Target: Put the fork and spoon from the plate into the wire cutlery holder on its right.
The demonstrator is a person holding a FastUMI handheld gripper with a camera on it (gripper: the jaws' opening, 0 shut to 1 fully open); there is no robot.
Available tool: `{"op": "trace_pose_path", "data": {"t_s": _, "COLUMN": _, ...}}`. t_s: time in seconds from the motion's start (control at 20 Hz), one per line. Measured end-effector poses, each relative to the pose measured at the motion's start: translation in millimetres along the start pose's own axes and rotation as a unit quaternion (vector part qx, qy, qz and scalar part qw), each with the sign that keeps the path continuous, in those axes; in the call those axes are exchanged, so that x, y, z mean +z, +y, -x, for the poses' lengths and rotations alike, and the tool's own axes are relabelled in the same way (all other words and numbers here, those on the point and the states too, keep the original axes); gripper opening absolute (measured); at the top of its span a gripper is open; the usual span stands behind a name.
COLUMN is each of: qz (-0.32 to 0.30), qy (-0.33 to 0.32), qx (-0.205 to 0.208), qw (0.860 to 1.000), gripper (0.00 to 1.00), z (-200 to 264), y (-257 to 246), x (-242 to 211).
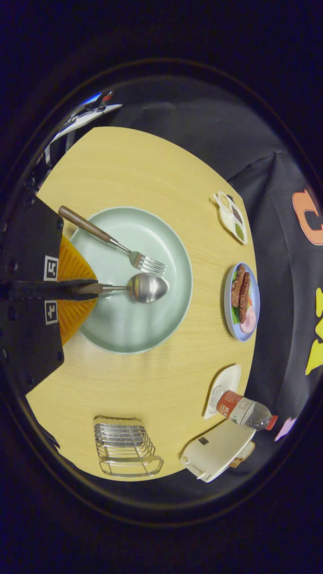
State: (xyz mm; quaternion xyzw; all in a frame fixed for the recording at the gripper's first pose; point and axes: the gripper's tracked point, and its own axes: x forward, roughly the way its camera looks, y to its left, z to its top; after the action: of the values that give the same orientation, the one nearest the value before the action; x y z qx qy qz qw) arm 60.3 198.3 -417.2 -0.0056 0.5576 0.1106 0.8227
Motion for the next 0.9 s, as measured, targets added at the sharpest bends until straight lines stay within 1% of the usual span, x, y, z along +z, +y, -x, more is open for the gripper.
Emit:
{"op": "trace_pose_path", "data": {"t_s": 0.1, "qz": 0.007, "qy": -0.009, "qx": 0.006, "qw": 1.0, "gripper": 0.01, "z": 15.3, "y": -6.8, "x": 2.4}}
{"op": "trace_pose_path", "data": {"t_s": 0.25, "qz": 0.023, "qy": -0.027, "qx": 0.041, "qw": 0.999, "gripper": 0.01, "z": 43.3, "y": -9.6, "x": 2.8}}
{"op": "trace_pose_path", "data": {"t_s": 0.35, "qz": 0.03, "qy": -0.041, "qx": 0.035, "qw": 0.998, "gripper": 0.01, "z": 62.0, "y": -28.0, "x": 2.9}}
{"op": "trace_pose_path", "data": {"t_s": 0.55, "qz": 0.011, "qy": -0.05, "qx": 0.044, "qw": 0.998, "gripper": 0.01, "z": 92.1, "y": -63.5, "x": -1.4}}
{"op": "trace_pose_path", "data": {"t_s": 0.65, "qz": 0.003, "qy": -0.061, "qx": 0.041, "qw": 0.997, "gripper": 0.01, "z": 104.3, "y": -90.7, "x": -1.3}}
{"op": "trace_pose_path", "data": {"t_s": 0.9, "qz": -0.029, "qy": -0.069, "qx": 0.009, "qw": 0.997, "gripper": 0.01, "z": 120.6, "y": -165.9, "x": -3.5}}
